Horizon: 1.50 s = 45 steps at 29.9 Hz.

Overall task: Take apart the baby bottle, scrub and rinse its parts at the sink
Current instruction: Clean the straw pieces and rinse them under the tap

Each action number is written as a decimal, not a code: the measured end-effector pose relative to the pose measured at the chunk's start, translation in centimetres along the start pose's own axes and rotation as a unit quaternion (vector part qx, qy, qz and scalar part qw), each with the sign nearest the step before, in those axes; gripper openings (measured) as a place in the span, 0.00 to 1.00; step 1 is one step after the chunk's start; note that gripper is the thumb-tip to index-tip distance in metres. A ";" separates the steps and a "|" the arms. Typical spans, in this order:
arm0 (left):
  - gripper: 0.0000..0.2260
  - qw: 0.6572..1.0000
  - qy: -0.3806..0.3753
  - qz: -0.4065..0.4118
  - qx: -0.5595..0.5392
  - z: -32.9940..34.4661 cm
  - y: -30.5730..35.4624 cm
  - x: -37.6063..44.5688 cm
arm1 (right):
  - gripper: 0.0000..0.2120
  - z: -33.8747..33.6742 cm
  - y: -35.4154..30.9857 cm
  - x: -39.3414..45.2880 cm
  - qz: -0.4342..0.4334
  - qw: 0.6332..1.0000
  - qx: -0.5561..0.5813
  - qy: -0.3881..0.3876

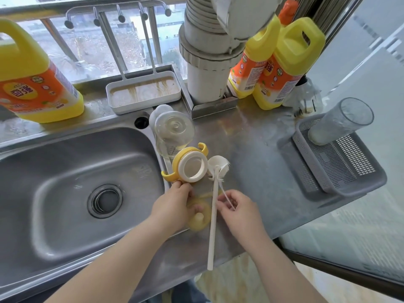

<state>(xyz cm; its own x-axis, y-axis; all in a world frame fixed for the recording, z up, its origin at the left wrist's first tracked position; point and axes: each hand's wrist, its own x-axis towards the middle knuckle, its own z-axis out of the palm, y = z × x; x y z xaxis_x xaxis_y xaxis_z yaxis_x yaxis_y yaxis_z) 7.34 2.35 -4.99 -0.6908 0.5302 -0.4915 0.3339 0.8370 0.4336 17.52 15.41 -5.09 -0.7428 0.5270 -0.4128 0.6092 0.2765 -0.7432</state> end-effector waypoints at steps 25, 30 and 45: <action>0.09 0.974 0.068 0.114 -0.186 -0.4 1.0 -2.0 | 0.03 -3.9 0.7 2.2 -0.031 0.999 -0.016 0.030; 0.10 0.975 0.058 0.172 -0.125 -0.3 2.1 -2.1 | 0.05 -4.2 -0.4 1.9 -0.043 0.998 0.020 0.046; 0.10 0.947 0.142 0.211 -0.196 -6.5 2.8 -2.4 | 0.02 -7.1 -9.3 -0.1 -0.115 0.992 0.046 0.019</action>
<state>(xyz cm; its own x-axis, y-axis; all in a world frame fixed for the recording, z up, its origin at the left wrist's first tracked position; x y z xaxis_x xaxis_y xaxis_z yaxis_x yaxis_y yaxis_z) 5.76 2.59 2.31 -0.7127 0.7013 -0.0131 0.3927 0.4144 0.8210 13.89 18.50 5.61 -0.8468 0.4894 -0.2086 0.3967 0.3197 -0.8605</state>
